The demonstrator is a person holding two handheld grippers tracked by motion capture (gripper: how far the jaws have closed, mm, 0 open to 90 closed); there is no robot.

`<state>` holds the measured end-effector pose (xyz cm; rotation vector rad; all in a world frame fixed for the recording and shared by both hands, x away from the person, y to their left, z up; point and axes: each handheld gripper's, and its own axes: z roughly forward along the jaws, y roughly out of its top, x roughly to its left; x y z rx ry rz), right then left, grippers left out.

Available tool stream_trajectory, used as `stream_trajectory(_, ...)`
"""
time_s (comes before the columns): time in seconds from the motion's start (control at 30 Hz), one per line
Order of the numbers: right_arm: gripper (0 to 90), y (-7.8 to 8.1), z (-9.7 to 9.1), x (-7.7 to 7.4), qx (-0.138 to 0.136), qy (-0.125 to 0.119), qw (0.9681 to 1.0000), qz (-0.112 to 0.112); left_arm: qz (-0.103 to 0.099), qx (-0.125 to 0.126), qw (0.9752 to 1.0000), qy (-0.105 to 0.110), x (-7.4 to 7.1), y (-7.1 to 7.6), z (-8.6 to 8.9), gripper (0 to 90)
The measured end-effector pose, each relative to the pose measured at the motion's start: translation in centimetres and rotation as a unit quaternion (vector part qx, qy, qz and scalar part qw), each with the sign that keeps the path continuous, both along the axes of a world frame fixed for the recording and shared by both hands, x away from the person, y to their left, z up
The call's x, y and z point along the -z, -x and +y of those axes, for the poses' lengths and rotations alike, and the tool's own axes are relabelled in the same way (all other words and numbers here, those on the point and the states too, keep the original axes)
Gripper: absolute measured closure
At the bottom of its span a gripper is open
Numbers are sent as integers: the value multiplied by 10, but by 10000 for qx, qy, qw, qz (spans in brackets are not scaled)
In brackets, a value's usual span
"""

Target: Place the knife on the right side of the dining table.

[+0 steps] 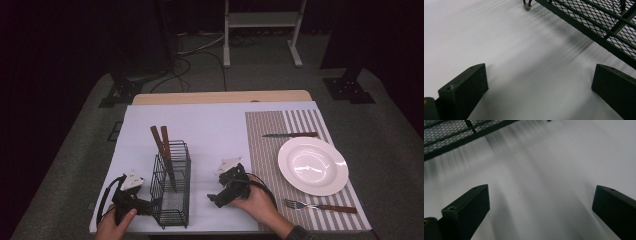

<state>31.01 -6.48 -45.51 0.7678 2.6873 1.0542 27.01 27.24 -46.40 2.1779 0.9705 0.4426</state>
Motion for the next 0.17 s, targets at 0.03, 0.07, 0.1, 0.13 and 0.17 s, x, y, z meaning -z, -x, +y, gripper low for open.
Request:
stream_trajectory(0.03, 4, 0, 0, 1, -8, 30, 10000, 23, 2, 3, 10000, -4, 0, 0, 0, 0)
stream_trajectory(0.07, 2, 0, 1, 3, -17, 52, 10000, 57, 1, 0, 10000, 0, 0, 0, 0, 0)
stream_trajectory(0.1, 0, 1, 1, 4, 3, 58, 10000, 30, 0, 0, 10000, -4, 0, 0, 0, 0)
stream_trajectory(0.13, 0, 2, 2, 5, -8, 79, 10000, -23, 0, 2, 10000, -3, 0, 0, 0, 0)
stream_trajectory(0.17, 0, 2, 3, 5, -17, 115, 9999, -51, 1, 2, 10000, -3, 0, 0, 0, 0)
